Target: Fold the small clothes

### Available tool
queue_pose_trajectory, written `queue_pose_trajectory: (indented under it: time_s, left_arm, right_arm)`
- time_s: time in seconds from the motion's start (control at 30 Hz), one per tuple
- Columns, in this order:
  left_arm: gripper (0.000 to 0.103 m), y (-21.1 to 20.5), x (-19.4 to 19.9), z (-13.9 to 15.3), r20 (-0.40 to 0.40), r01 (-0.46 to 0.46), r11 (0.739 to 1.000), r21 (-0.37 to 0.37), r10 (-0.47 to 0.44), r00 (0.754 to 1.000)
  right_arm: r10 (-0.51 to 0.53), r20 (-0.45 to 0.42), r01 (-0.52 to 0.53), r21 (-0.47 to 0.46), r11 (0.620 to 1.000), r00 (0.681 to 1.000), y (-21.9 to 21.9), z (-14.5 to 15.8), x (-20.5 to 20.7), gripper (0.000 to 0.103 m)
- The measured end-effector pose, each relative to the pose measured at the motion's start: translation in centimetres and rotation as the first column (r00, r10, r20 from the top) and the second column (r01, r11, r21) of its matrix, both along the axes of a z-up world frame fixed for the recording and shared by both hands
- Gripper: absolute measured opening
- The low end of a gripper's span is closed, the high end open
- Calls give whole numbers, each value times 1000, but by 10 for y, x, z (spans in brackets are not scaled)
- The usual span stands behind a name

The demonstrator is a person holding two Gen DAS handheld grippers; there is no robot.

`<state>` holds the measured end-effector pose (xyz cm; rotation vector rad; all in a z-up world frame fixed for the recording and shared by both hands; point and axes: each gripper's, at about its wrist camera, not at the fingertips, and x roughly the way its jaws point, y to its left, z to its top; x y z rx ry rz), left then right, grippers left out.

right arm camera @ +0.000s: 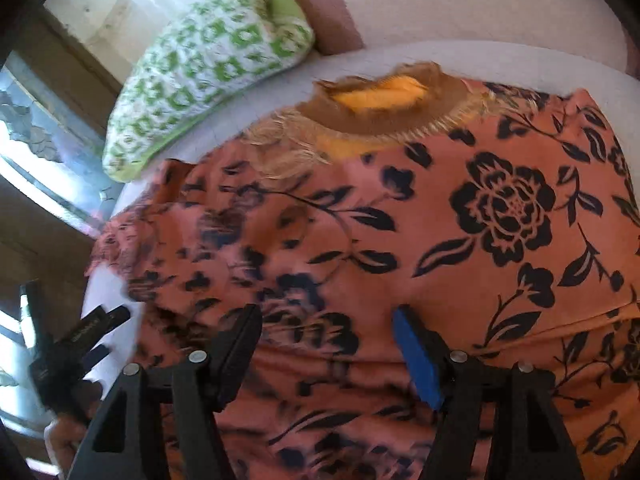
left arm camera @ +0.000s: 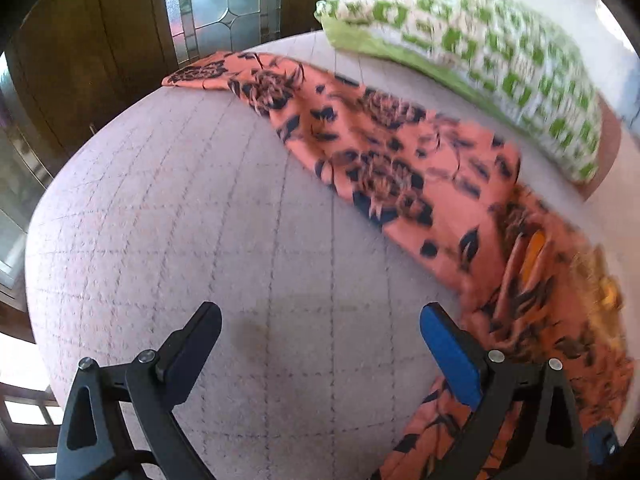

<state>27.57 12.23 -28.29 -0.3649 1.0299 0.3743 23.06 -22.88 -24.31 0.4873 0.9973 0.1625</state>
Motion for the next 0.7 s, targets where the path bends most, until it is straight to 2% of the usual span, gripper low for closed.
queue_pose_trajectory:
  time_s: [0.03, 0.1, 0.2, 0.23, 0.27, 0.33, 0.4, 0.47, 0.5, 0.53, 0.57, 0.6, 0.63, 0.67, 0.7]
  left_arm:
    - [100, 7, 0, 5, 16, -17, 1000, -6, 17, 1000]
    - [100, 33, -3, 16, 61, -73, 997, -32, 75, 995]
    - [100, 86, 10, 25, 79, -166, 977, -135, 178, 981]
    - [100, 100, 17, 24, 73, -178, 968, -175, 193, 978]
    - [100, 126, 28, 23, 63, -207, 947, -247, 229, 971]
    - [100, 147, 43, 23, 80, -230, 929, -289, 263, 962]
    - [99, 176, 67, 20, 86, -221, 923, -314, 259, 962]
    - [97, 192, 80, 10, 64, -243, 896, -372, 286, 956]
    - [91, 203, 88, -3, 39, -259, 860, -440, 307, 951]
    - [89, 207, 89, -8, 26, -274, 839, -470, 324, 946]
    - [89, 214, 91, -13, 37, -311, 813, -493, 376, 926]
    - [89, 215, 93, -11, 62, -322, 811, -489, 400, 914]
    - [89, 215, 98, -9, 79, -320, 820, -475, 402, 912]
    - [87, 212, 111, -7, 85, -304, 850, -431, 374, 924]
    - [81, 209, 119, -6, 87, -296, 868, -398, 357, 930]
  right_arm:
    - [-20, 37, 19, 19, 1000, 999, -3, 10, -11, 72]
    - [-50, 55, 49, 25, 998, 997, -7, 15, -24, 72]
    - [-72, 66, 66, 83, 994, 995, -9, 22, -50, 72]
    - [-67, 67, 61, 83, 995, 996, -6, 22, -56, 72]
    - [-64, 70, 59, 79, 995, 995, 6, 18, -51, 72]
    - [-38, 82, 32, 70, 997, 996, 15, 19, -53, 72]
    - [11, 100, -14, 31, 999, 995, 28, 22, -48, 72]
    - [33, 120, -31, -17, 999, 992, 39, 21, -40, 72]
    - [45, 123, -42, -26, 999, 991, 41, 20, -38, 72]
    - [56, 121, -52, -30, 998, 991, 42, 18, -35, 72]
    - [62, 117, -59, -34, 998, 991, 42, 14, -33, 72]
    - [63, 112, -59, -39, 997, 992, 41, 12, -30, 72]
    - [61, 107, -56, -44, 997, 992, 40, 9, -28, 72]
    - [54, 97, -50, -46, 998, 994, 38, 6, -25, 72]
    - [48, 86, -45, -40, 998, 995, 36, 4, -22, 72]
